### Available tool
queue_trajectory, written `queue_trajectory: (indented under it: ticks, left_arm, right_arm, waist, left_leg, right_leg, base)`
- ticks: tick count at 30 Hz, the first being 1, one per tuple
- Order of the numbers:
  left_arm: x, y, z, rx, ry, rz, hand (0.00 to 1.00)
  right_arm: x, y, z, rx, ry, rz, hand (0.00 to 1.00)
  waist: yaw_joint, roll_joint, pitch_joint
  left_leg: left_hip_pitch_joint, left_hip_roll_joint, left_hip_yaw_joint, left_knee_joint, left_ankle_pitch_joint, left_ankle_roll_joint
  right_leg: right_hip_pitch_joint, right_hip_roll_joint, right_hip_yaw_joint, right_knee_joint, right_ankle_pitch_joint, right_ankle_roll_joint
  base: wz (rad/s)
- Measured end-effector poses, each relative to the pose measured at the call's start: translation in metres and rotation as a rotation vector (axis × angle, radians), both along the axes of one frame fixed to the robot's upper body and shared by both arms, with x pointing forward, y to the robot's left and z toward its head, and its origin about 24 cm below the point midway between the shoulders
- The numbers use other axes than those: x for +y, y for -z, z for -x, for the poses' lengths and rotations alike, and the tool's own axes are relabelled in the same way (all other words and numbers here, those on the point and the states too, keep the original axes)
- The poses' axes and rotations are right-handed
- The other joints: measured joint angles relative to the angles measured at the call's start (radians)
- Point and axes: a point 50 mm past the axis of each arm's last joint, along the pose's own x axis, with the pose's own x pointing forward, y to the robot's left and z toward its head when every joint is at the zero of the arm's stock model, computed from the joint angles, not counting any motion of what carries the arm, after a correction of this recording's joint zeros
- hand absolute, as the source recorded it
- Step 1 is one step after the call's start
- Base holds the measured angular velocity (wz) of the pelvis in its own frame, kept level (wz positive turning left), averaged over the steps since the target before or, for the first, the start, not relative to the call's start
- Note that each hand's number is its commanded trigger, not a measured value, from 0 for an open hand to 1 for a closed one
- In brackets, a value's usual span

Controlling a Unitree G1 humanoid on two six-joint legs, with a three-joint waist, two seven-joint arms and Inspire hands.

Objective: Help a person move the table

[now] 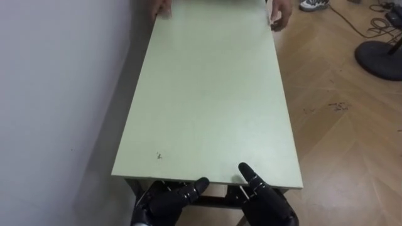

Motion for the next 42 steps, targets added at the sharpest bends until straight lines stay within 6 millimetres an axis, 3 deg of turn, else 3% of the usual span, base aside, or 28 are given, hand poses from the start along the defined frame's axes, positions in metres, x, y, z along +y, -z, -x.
queue_trajectory:
  ticks: [15, 23, 26, 32, 42]
  left_arm:
    - [0.0, 0.002, 0.001, 0.006, 0.025, -0.027, 0.0]
    - [0.011, 0.014, 0.009, 0.057, 0.055, -0.064, 0.0]
    - [0.018, 0.018, 0.011, 0.077, 0.049, -0.076, 0.0]
    - [0.034, 0.042, 0.032, 0.213, 0.083, -0.167, 0.0]
    - [0.044, 0.059, 0.05, 0.318, 0.079, -0.21, 0.0]
  right_arm:
    - [-0.001, -0.003, -0.003, -0.071, -0.085, 0.057, 0.0]
    - [-0.001, 0.003, -0.003, -0.125, -0.284, 0.222, 0.0]
    - [0.0, 0.01, 0.002, -0.122, -0.389, 0.291, 0.0]
    - [-0.005, 0.028, 0.015, -0.04, -0.491, 0.366, 0.0]
    - [-0.013, 0.036, 0.021, 0.004, -0.555, 0.43, 0.0]
  waist:
    - [-0.001, 0.005, 0.0015]
    - [-0.006, 0.005, -0.0031]
    - [0.004, -0.004, -0.0096]
    - [0.005, -0.012, -0.0064]
    - [0.004, -0.011, -0.0053]
  left_leg:
    - [0.002, 0.0, 0.0, -0.004, 0.0, 0.0]
    - [-0.002, 0.001, -0.002, -0.005, 0.0, 0.0]
    - [0.005, 0.002, -0.002, -0.006, 0.0, 0.0]
    - [0.016, 0.001, -0.003, -0.014, 0.0, 0.0]
    - [0.016, 0.001, -0.008, -0.013, 0.0, 0.0]
  right_leg:
    - [0.0, 0.001, -0.001, -0.001, 0.0, 0.0]
    - [-0.002, 0.001, -0.013, -0.001, 0.0, 0.0]
    - [0.003, 0.001, -0.014, -0.001, 0.0, 0.0]
    - [0.013, 0.0, -0.021, -0.003, 0.0, -0.001]
    - [0.015, 0.0, -0.03, -0.002, 0.0, -0.001]
  base:
    - [0.0]
    - [0.0]
    - [0.0]
    - [0.0]
    - [0.0]
